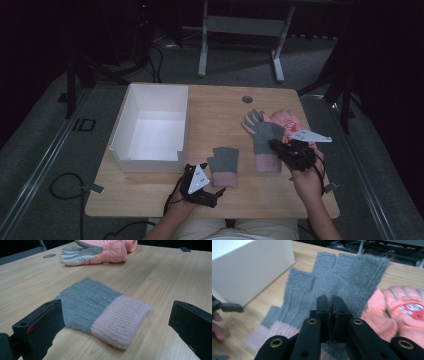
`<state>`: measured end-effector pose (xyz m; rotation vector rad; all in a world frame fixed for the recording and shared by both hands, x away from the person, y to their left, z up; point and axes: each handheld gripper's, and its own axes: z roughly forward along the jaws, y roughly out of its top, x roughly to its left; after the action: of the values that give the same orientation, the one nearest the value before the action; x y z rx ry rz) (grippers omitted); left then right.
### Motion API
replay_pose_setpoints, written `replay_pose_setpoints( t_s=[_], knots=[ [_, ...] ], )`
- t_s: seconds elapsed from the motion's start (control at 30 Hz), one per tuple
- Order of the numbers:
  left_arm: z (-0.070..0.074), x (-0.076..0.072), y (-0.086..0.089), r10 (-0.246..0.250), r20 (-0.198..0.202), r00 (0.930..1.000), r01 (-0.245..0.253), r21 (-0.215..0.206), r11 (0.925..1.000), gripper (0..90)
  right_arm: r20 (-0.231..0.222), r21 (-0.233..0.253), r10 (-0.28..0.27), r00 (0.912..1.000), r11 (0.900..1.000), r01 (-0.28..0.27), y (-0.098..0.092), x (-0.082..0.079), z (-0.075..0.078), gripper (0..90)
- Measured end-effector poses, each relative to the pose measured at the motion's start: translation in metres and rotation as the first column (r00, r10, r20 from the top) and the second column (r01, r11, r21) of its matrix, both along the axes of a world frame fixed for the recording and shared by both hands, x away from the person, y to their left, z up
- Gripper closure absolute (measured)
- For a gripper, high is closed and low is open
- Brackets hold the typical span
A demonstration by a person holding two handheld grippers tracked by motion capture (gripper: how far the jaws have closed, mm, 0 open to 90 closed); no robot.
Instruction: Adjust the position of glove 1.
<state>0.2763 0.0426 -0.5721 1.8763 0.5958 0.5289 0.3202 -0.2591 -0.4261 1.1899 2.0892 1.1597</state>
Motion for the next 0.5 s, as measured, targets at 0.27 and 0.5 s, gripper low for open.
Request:
replay_pose_setpoints(
  t_s=[0.27,0.5],
  knots=[
    [0.000,-0.001,0.000,-0.004,0.009,1.0000,0.004,0.001,1.0000,0.0,-0.004,0.020,0.024,0.9997,1.000,-0.024,0.044,0.006,-0.010,85.5],
    [0.000,-0.001,0.000,0.003,0.008,1.0000,-0.003,0.002,1.0000,0.0,-0.060,0.020,0.049,0.9970,0.999,-0.047,0.078,0.012,-0.033,85.4]
  ],
)
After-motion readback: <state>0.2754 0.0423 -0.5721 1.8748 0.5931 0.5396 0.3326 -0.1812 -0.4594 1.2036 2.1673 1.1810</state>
